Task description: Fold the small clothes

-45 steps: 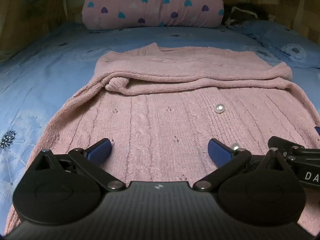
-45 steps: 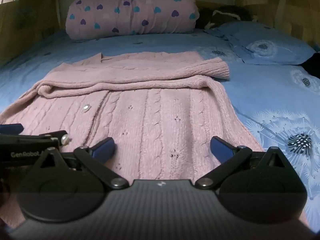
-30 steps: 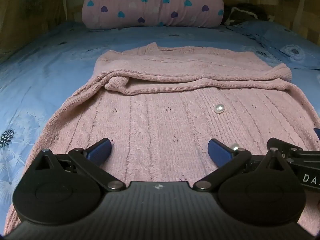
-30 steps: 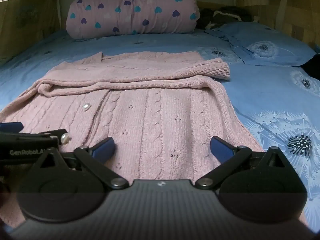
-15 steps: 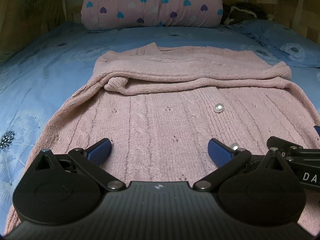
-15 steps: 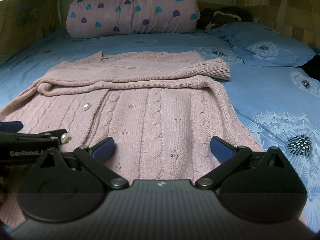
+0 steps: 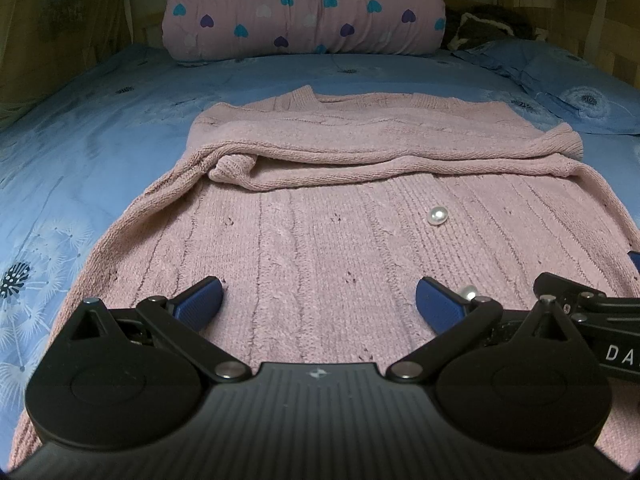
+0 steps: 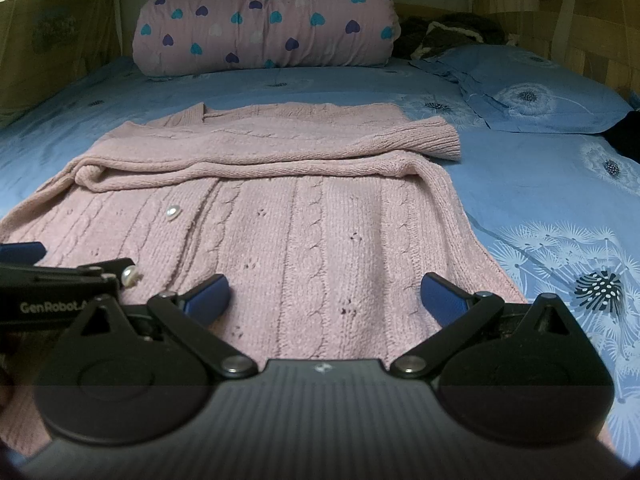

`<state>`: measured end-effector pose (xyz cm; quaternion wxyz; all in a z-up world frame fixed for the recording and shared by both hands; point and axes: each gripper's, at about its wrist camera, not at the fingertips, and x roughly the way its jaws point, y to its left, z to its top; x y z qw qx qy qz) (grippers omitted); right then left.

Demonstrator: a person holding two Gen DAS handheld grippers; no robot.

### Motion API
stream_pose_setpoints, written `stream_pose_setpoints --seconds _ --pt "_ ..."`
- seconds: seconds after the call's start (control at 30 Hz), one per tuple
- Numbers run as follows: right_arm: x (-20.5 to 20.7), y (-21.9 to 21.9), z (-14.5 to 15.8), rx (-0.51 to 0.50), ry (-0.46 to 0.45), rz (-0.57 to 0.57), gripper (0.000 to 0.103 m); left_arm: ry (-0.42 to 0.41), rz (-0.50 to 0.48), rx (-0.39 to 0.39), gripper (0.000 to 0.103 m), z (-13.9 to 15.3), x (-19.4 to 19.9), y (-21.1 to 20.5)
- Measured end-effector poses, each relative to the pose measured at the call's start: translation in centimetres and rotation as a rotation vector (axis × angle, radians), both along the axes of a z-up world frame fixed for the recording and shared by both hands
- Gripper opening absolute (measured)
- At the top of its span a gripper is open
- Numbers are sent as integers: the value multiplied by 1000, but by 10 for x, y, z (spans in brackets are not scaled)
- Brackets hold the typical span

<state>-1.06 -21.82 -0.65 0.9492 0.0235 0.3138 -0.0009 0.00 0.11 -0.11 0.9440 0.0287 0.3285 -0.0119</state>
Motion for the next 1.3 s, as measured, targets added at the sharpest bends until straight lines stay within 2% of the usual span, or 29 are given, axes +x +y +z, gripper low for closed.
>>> stream_pose_setpoints --seconds 0.97,1.3 --pt "0 1 0 -3 -2 0 103 13 -6 -9 103 2 0 2" --pt "-13 3 4 -13 -1 -3 103 32 -30 11 103 8 -18 -1"
